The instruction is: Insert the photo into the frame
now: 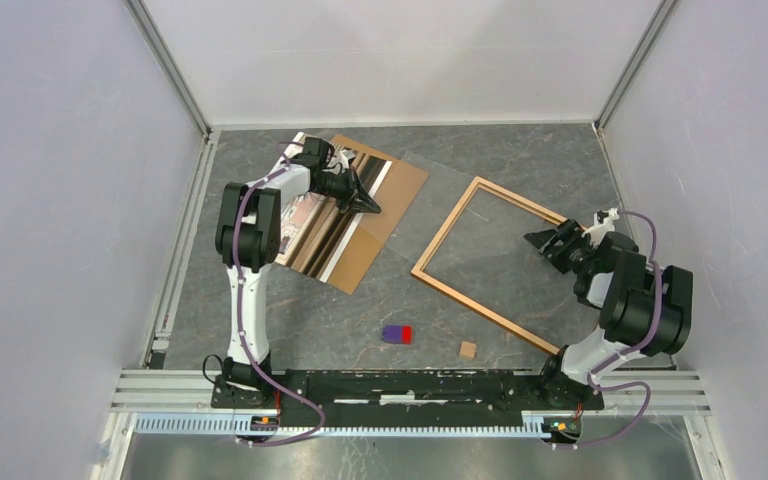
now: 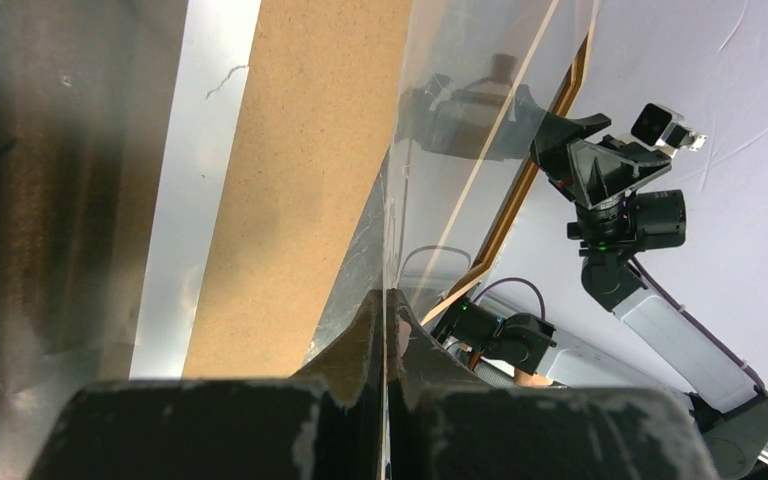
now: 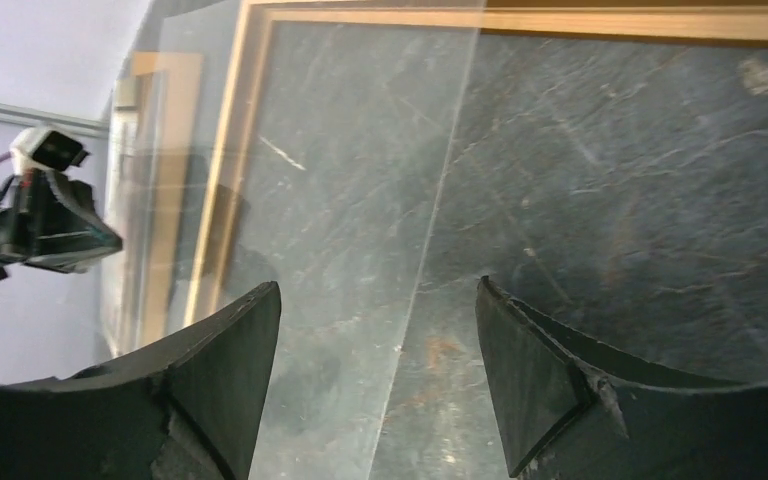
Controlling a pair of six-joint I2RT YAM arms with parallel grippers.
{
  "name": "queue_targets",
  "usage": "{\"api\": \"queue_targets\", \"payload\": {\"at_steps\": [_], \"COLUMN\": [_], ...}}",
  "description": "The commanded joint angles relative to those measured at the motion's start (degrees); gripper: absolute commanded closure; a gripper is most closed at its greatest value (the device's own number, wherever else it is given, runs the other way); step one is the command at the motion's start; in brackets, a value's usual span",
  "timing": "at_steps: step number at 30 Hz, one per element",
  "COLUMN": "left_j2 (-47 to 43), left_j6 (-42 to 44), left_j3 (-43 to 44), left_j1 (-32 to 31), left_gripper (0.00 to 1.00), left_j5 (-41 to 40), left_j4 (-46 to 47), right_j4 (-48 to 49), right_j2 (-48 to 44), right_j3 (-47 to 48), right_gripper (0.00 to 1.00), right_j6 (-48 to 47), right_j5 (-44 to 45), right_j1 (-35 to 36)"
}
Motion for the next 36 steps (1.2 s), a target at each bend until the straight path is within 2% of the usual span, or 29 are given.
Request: {"api": "queue_targets", "payload": {"at_steps": [1,6,11,14,18,22,29,36], "left_j2": [-0.4,-0.4,-0.7,-1.6,-2.7,-3.6,-5.1,-6.1], "left_j6": [1.9,1.8,1.8,1.8,1.7,1.6,0.2,0.3], "left_j3": [1.7,1.8,1.7,1.6,1.3,1.2,0.0,-0.2], "left_j1": [-0.2,-0.1,-0.2,-0.4,-0.5,-0.7,-1.0,-1.5], "left_gripper": [0.98,0.98,0.98,0.98,0.98,0.98,0.98,0.98], "left_j5": [0.6,0.7,1.0,1.1,1.4,1.8,2.4,2.4], "left_j4": [0.2,0.2,0.2,0.2,0.5,0.6,2.4,2.4], "right_j4": [-16.1,-11.2,-3.0,5.8,9.4,7.1,-4.4,-13.7], "right_j2": [-0.7,5.0,5.5,5.4,3.3,1.6,-1.5,-2.7], "right_j3": [3.6,5.7,3.4,0.2,-2.8,-3.8,-4.0,-4.2], "right_gripper": [0.22,0.23,0.3,0.42,0.61,0.71,0.91,0.93], "right_j6": [-11.6,-7.8,-0.9,5.8,9.7,9.2,0.9,-6.9], "right_j5": [3.8,0.3,-1.8,-4.1,-4.5,-5.2,-4.2,-2.2], "right_j1": [-0.2,1.7,4.1,4.1,3.4,2.0,-0.3,-1.2]}}
